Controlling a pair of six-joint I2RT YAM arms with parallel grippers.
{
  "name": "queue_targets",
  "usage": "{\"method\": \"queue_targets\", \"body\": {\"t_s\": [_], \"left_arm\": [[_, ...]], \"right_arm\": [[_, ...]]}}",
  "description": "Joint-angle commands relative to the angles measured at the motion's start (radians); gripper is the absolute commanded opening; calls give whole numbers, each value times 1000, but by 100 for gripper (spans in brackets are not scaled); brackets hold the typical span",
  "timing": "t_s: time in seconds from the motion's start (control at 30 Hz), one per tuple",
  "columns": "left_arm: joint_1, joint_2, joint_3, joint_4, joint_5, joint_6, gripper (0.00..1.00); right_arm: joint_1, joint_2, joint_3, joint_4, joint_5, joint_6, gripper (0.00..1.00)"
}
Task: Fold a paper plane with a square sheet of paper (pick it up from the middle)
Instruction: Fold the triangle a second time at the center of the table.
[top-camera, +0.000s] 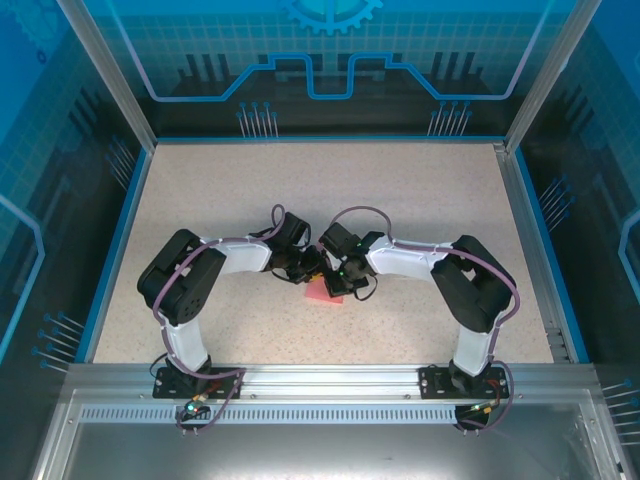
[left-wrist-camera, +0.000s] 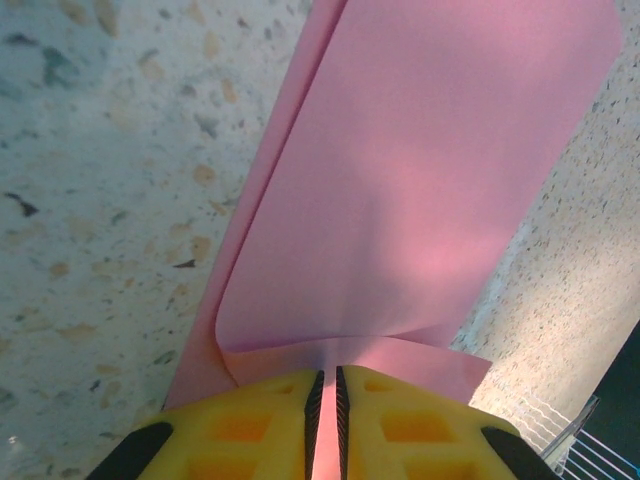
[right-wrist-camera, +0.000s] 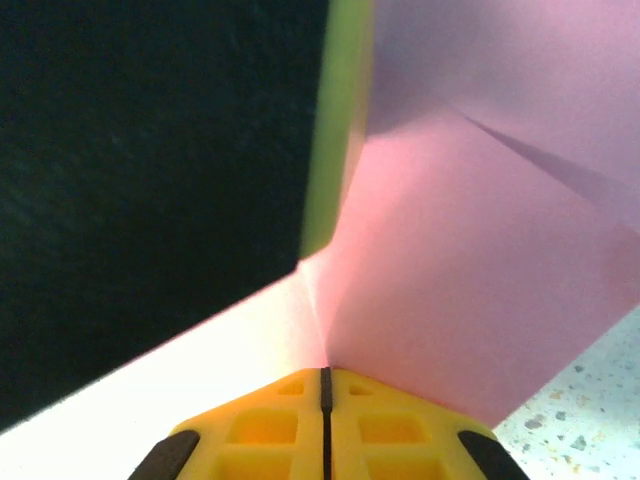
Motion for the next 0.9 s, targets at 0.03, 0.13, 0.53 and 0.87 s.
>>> {"method": "queue_targets", "body": {"t_s": [0.03,0.13,0.53,0.87], "left_arm": [[-8,70,-40,-127,-80,-13,17],[-8,70,-41,-128,-81,-13,17],[-8,70,-41,-137,-87,-12,17],[-8,71,-41,-140,-90,-13,17]], "right_arm": [[3,24,-12,-80,2,-48,8],[1,24,-14,-88,2,-53,8],[2,3,-42,-105,-13,-70,8],[2,-38,-80,-116,-41,-73,8]]}}
